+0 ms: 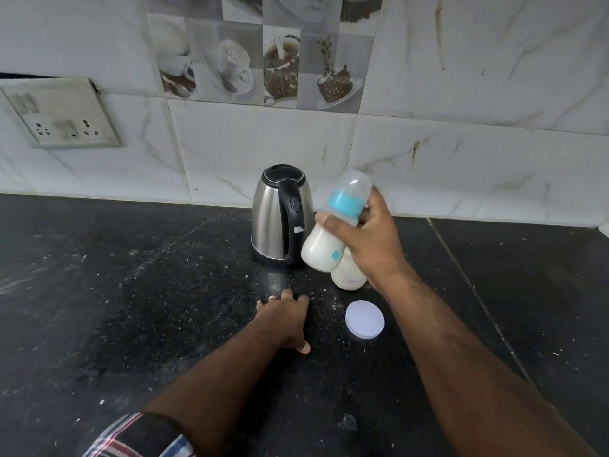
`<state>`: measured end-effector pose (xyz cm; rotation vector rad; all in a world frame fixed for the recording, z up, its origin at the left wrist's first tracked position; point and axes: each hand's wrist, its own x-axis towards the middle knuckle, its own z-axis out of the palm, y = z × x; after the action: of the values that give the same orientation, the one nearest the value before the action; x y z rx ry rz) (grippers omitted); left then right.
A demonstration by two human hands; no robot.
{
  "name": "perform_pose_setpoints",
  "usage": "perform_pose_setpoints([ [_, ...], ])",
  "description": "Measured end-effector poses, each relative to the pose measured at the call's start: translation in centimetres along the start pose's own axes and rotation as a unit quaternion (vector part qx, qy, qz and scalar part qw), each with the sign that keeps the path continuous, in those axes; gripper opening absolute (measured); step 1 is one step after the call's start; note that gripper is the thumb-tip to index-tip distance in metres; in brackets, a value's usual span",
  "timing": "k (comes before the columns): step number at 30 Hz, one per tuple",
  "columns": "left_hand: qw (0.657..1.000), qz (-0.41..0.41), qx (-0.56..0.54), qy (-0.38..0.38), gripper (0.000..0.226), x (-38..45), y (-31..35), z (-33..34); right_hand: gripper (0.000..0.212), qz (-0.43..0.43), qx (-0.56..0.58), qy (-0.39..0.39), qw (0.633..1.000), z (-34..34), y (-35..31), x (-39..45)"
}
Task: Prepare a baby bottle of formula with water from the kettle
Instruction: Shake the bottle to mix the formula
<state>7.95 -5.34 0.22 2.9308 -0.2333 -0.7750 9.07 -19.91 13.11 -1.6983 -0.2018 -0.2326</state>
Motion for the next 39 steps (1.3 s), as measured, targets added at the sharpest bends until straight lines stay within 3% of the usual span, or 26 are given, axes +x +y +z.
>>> perform_pose_setpoints([
  [2,1.0,0.0,0.0,-0.003,0.108,0.1,0.0,0.1,0.059,-0.001,-0.001,-0.006,1.0,0.1,0.1,-0.2],
  [5,1.0,0.002,0.005,0.002,0.112,0.1,0.2,0.2,0.085,0.008,-0.078,-0.097,0.992,0.7,0.9,-1.8],
  [9,1.0,0.001,0.002,-0.001,0.109,0.2,0.0,0.2,0.062,0.012,-0.008,-0.022,1.0,-0.1,0.8,-0.4],
  [12,1.0,-0.001,0.004,0.004,0.111,0.1,0.1,0.3,0.079,-0.001,-0.082,-0.109,0.991,0.4,1.0,-1.4],
  [16,1.0,-0.002,0.002,0.003,0.107,0.0,0.2,0.1,0.061,0.001,0.003,0.0,1.0,0.1,0.6,0.0],
  [17,1.0,-0.003,0.002,0.0,0.107,-0.1,0.2,0.1,0.061,0.0,0.008,0.002,1.0,0.1,0.5,0.0],
  [20,1.0,-0.003,0.002,-0.002,0.11,-0.2,0.2,0.1,0.085,0.002,-0.083,-0.101,0.991,0.6,1.1,-1.2],
  [21,1.0,-0.003,0.0,0.0,0.11,-0.1,0.2,0.1,0.085,0.003,-0.087,-0.09,0.992,0.5,0.8,-1.2],
  [24,1.0,-0.001,-0.002,0.004,0.108,-0.1,0.2,0.1,0.056,-0.007,0.005,0.014,1.0,-0.4,0.6,0.4],
  [25,1.0,-0.002,-0.001,0.004,0.108,-0.1,0.1,0.2,0.054,-0.009,0.011,0.018,1.0,-0.4,0.5,0.3],
  [28,1.0,-0.001,0.003,0.005,0.11,-0.2,0.2,0.2,0.074,0.004,-0.071,-0.091,0.993,0.2,1.3,-1.2],
  [30,1.0,0.0,0.0,0.009,0.108,-0.2,0.2,0.1,0.069,0.004,-0.053,-0.061,0.997,0.0,1.0,-0.8],
  [32,1.0,-0.001,-0.006,0.007,0.106,-0.2,0.1,0.1,0.054,-0.006,0.007,0.017,1.0,-0.5,0.7,0.1],
  [33,1.0,-0.001,-0.006,0.006,0.106,-0.2,0.1,0.2,0.052,-0.011,0.009,0.024,1.0,-0.5,0.7,0.1],
  [36,1.0,-0.002,-0.001,0.007,0.108,-0.2,0.2,0.2,0.064,0.002,-0.057,-0.08,0.995,0.2,1.4,-1.2],
  [39,1.0,-0.001,-0.006,0.011,0.105,-0.1,0.1,0.2,0.053,-0.005,-0.003,-0.001,1.0,-0.1,1.1,-0.2],
])
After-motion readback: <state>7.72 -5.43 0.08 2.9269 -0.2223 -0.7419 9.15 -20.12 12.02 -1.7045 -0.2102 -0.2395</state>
